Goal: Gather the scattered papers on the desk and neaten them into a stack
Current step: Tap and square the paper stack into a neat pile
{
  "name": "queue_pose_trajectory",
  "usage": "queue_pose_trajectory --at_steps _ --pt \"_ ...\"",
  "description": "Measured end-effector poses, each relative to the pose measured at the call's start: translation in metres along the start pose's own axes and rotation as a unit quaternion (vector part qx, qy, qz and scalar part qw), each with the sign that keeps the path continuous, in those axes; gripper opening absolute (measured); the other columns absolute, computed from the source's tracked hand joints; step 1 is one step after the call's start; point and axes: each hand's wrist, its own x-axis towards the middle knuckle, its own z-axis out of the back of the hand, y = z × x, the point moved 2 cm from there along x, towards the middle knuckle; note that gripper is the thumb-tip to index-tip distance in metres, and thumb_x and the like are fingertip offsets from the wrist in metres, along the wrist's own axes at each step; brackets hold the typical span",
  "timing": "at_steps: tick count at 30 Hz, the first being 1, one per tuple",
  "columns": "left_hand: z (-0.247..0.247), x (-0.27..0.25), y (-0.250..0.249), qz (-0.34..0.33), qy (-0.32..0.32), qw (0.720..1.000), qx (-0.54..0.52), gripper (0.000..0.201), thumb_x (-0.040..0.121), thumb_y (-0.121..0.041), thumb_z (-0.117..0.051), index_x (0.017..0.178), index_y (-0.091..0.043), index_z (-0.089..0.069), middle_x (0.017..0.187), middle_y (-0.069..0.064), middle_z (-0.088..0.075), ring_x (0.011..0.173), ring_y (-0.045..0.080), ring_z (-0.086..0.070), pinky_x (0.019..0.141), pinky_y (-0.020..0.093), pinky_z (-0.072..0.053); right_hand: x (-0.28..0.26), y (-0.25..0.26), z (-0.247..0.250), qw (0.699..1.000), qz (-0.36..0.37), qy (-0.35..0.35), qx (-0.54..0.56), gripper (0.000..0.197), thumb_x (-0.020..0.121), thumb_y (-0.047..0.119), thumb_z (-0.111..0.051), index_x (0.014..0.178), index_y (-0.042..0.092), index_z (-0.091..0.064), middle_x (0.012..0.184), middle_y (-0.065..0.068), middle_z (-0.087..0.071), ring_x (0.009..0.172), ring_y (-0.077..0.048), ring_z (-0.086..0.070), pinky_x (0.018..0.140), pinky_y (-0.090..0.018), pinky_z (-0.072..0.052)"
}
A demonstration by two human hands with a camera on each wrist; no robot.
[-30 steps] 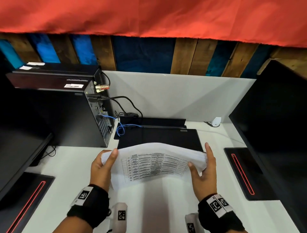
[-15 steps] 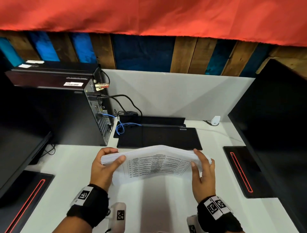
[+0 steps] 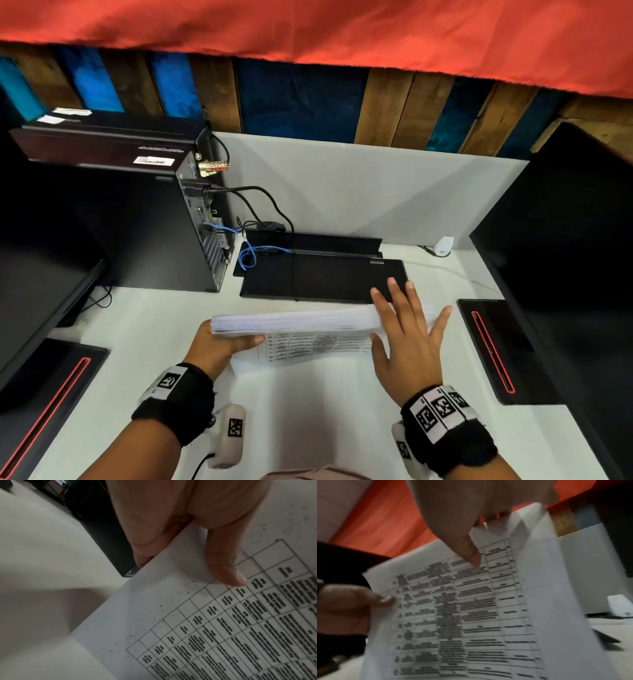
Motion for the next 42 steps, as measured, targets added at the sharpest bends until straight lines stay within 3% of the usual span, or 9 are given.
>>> queue_pose_trajectory --at_steps 10,17,19,23,26,29,32,36,42 --pt "-0.007 -0.005 -0.007 -0.001 0.0 1.0 -0.024 0.033 0.068 0.008 -0.077 0.1 0.001 -0.071 0.084 -0.001 -0.077 0.071 0.002 -0.072 0.063 0.01 -0.052 0.0 0.031 -0.003 0.993 0.096 0.065 -0.027 0.069 0.086 0.025 -0.054 0.148 0.033 -0.025 0.157 0.0 -0.029 0.147 -0.02 -0.02 0.111 -0.068 -0.008" --pt "-0.008 -0.004 -0.007 -0.006 -0.001 0.999 -0.04 0.026 0.071 0.011 -0.072 0.092 -0.005 -0.072 0.071 -0.007 -0.077 0.066 0.0 -0.071 0.059 0.009 -0.051 0.011 -0.021 -0.002 0.995 -0.09 0.049 -0.008 0.057 0.094 0.037 -0.043 0.148 0.034 -0.025 0.159 0.003 -0.024 0.149 -0.019 -0.018 0.113 -0.066 0.0" --pt "-0.007 -0.004 -0.007 -0.005 -0.007 0.999 -0.047 0.026 0.071 0.011 -0.073 0.089 -0.008 -0.072 0.072 -0.006 -0.077 0.067 0.002 -0.072 0.067 0.017 -0.052 0.013 -0.04 0.0 0.986 -0.151 0.016 0.075 0.069 0.089 0.036 -0.059 0.148 0.033 -0.025 0.159 0.001 -0.022 0.148 -0.02 -0.019 0.117 -0.06 -0.006" --pt "-0.006 -0.002 -0.006 0.006 -0.007 0.998 -0.058 0.026 0.072 0.011 -0.072 0.09 -0.007 -0.072 0.077 0.0 -0.078 0.071 0.01 -0.074 0.07 0.024 -0.056 0.019 -0.063 -0.007 0.828 -0.291 0.051 0.476 0.121 0.058 0.005 -0.089 0.149 0.037 -0.016 0.152 0.008 -0.031 0.139 -0.01 -0.031 0.116 -0.036 -0.027" --pt "-0.01 -0.002 -0.011 0.003 -0.002 0.998 -0.062 0.026 0.072 0.012 -0.07 0.089 -0.007 -0.072 0.076 0.0 -0.078 0.072 0.01 -0.074 0.065 0.018 -0.057 0.022 -0.064 -0.019 0.759 -0.323 0.116 0.553 0.076 0.058 -0.008 -0.085 0.127 0.012 -0.059 0.118 -0.007 -0.069 0.118 -0.027 -0.061 0.091 -0.023 -0.054" --pt "-0.013 -0.006 -0.017 -0.018 -0.043 0.996 -0.076 0.022 0.074 0.008 -0.071 0.091 -0.006 -0.072 0.08 0.003 -0.078 0.076 0.015 -0.074 0.068 0.021 -0.058 0.021 -0.053 -0.017 0.772 -0.346 0.032 0.532 0.031 0.061 -0.004 -0.084 0.088 0.008 -0.073 0.085 -0.003 -0.075 0.085 -0.015 -0.074 0.06 -0.012 -0.054" --pt "-0.02 -0.013 -0.027 -0.057 -0.084 0.991 -0.09 0.022 0.078 0.003 -0.07 0.1 -0.001 -0.07 0.092 0.009 -0.076 0.082 0.018 -0.073 0.077 0.026 -0.057 0.015 -0.038 -0.01 0.762 -0.345 -0.051 0.546 0.024 0.065 0.004 -0.085 0.077 0.021 -0.073 0.071 0.008 -0.076 0.063 0.004 -0.069 0.065 -0.018 -0.053" --pt "-0.033 -0.027 -0.037 -0.115 -0.088 0.986 -0.085 0.015 0.082 0.002 -0.067 0.093 -0.007 -0.07 0.085 -0.003 -0.075 0.076 0.003 -0.071 0.069 0.009 -0.053 -0.003 -0.024 -0.005 0.752 -0.323 -0.106 0.564 0.02 0.067 0.007 -0.084 0.076 0.02 -0.074 0.073 0.013 -0.076 0.067 0.001 -0.069 0.062 -0.01 -0.053" --pt "-0.043 -0.03 -0.007 -0.06 -0.083 0.993 -0.057 0.021 0.083 -0.004 -0.068 0.089 -0.024 -0.066 0.074 -0.016 -0.075 0.071 -0.008 -0.069 0.071 0.016 -0.053 -0.03 -0.027 -0.039 0.746 -0.383 -0.014 0.545 0.021 0.066 0.009 -0.086 0.078 0.02 -0.073 0.072 0.006 -0.076 0.073 -0.011 -0.073 0.067 -0.023 -0.056"
